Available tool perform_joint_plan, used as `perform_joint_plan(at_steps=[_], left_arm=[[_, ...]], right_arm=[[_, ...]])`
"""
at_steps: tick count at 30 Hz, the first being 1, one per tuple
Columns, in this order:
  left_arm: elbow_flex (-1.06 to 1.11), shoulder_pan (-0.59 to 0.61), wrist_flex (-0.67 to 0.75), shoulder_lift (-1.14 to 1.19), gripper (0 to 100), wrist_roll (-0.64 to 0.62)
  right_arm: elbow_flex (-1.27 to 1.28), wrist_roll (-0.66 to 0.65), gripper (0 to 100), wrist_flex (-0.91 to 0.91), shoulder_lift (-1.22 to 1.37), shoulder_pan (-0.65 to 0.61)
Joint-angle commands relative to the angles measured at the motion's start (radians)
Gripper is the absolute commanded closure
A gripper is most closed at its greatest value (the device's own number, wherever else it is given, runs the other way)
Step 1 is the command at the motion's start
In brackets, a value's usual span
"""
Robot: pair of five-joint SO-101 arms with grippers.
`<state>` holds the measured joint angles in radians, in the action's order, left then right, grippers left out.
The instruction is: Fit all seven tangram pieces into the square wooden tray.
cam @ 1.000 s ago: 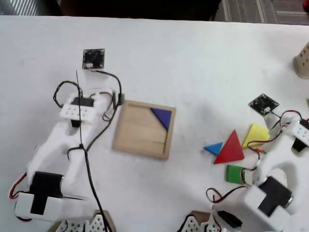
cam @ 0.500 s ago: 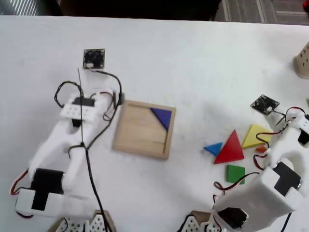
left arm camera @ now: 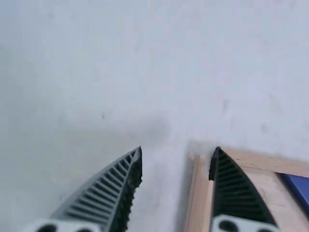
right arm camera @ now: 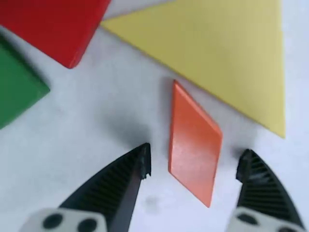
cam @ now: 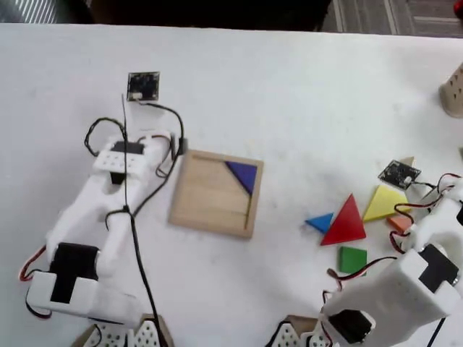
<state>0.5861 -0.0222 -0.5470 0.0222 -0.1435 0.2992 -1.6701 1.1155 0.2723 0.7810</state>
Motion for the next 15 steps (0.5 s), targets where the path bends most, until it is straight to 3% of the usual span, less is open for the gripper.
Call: perform_joint_plan(at_steps=[1, 6, 13, 15], left_arm=[[-0.055, 0.007, -0.003, -0.004, 77, -0.002], [-0.054, 0.007, -0.003, -0.004, 77, -0.002], [-0.054, 0.008, -0.003, -0.004, 77, -0.002], [-0.054, 0.008, -0.003, -0.004, 77, -0.002]], right_arm=[[-0.014, -0.029, 71.2, -0.001, 0.019, -0.005], [-0.021, -0.02, 78.7, -0.021, 0.094, -0.038], [-0.021, 0.163, 98.5, -0.114, 0.094, -0.042], [-0.018, 0.196, 97.1, -0.088, 0.054, -0.041]])
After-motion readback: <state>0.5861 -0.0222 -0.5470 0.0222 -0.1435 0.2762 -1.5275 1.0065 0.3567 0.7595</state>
